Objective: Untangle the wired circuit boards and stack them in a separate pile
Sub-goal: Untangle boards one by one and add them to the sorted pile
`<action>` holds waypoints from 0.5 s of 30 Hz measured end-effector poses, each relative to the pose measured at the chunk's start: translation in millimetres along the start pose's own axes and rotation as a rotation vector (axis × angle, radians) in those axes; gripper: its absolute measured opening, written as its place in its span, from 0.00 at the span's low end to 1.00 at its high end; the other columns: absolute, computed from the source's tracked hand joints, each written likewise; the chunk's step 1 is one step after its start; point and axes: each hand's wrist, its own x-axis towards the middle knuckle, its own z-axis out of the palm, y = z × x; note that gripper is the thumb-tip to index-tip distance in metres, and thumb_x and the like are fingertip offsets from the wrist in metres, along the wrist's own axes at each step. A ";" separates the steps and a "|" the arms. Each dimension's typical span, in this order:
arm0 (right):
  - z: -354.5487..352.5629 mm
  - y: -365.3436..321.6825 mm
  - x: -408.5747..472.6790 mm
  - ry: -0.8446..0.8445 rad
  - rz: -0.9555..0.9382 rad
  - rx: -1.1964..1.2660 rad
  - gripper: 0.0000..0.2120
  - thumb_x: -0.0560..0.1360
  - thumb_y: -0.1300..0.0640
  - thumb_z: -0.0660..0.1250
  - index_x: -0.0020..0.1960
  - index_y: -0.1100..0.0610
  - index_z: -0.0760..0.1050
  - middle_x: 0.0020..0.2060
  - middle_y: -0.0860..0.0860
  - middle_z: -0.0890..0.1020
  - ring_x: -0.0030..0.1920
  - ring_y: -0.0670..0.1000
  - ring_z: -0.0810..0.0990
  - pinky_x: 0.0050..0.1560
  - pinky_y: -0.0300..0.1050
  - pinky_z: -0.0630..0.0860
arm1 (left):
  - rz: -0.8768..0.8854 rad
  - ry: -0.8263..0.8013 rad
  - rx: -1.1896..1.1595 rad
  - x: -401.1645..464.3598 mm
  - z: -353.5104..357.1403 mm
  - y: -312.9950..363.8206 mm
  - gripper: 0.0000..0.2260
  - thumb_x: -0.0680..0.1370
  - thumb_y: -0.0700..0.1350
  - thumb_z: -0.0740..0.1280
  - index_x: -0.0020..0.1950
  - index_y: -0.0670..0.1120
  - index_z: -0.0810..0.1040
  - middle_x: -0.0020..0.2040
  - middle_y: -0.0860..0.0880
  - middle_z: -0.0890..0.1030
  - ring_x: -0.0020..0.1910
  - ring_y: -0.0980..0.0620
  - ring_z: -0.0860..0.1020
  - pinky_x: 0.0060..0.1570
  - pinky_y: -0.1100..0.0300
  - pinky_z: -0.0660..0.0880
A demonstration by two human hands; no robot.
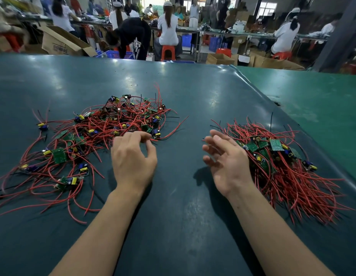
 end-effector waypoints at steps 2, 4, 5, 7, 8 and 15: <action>1.4 3.6 -2.1 -0.023 0.007 -0.050 0.09 0.78 0.66 0.63 0.47 0.57 0.80 0.34 0.50 0.83 0.31 0.47 0.79 0.27 0.37 0.70 | -0.030 0.003 0.224 4.8 -1.2 -6.4 0.11 0.74 0.45 0.69 0.57 0.47 0.79 0.57 0.44 0.77 0.59 0.40 0.70 0.57 0.48 0.66; 2.6 6.5 -3.7 -0.061 0.022 -0.075 0.09 0.77 0.67 0.62 0.46 0.58 0.80 0.33 0.51 0.82 0.29 0.48 0.77 0.26 0.37 0.67 | -0.168 -0.087 0.357 10.3 -2.6 -15.1 0.18 0.75 0.48 0.68 0.64 0.47 0.76 0.63 0.43 0.74 0.64 0.39 0.67 0.61 0.46 0.64; 2.9 7.7 -3.7 -0.080 0.032 -0.085 0.09 0.77 0.67 0.62 0.46 0.59 0.80 0.33 0.51 0.81 0.29 0.48 0.76 0.25 0.37 0.67 | -0.225 -0.150 0.393 12.3 -3.2 -19.2 0.19 0.76 0.49 0.67 0.66 0.46 0.74 0.64 0.42 0.75 0.64 0.39 0.68 0.61 0.45 0.65; 2.3 8.5 -2.7 -0.104 0.045 -0.102 0.09 0.77 0.66 0.62 0.46 0.58 0.80 0.33 0.51 0.81 0.29 0.47 0.75 0.25 0.37 0.66 | -0.269 -0.216 0.383 14.2 -3.1 -24.9 0.16 0.79 0.49 0.64 0.65 0.45 0.76 0.61 0.41 0.78 0.61 0.37 0.71 0.59 0.45 0.67; 1.8 8.5 -2.2 -0.111 0.049 -0.110 0.09 0.77 0.66 0.62 0.46 0.58 0.80 0.33 0.51 0.81 0.29 0.47 0.75 0.25 0.37 0.66 | -0.258 -0.206 0.348 13.9 -2.8 -26.5 0.14 0.80 0.48 0.63 0.62 0.46 0.79 0.58 0.41 0.81 0.59 0.37 0.73 0.58 0.45 0.68; -0.8 8.8 -0.3 -0.142 0.071 -0.141 0.08 0.76 0.65 0.63 0.47 0.58 0.81 0.33 0.51 0.81 0.28 0.47 0.74 0.24 0.37 0.65 | -0.241 -0.121 0.099 13.1 -1.6 -21.1 0.16 0.81 0.56 0.61 0.47 0.45 0.79 0.40 0.45 0.82 0.46 0.38 0.78 0.46 0.51 0.69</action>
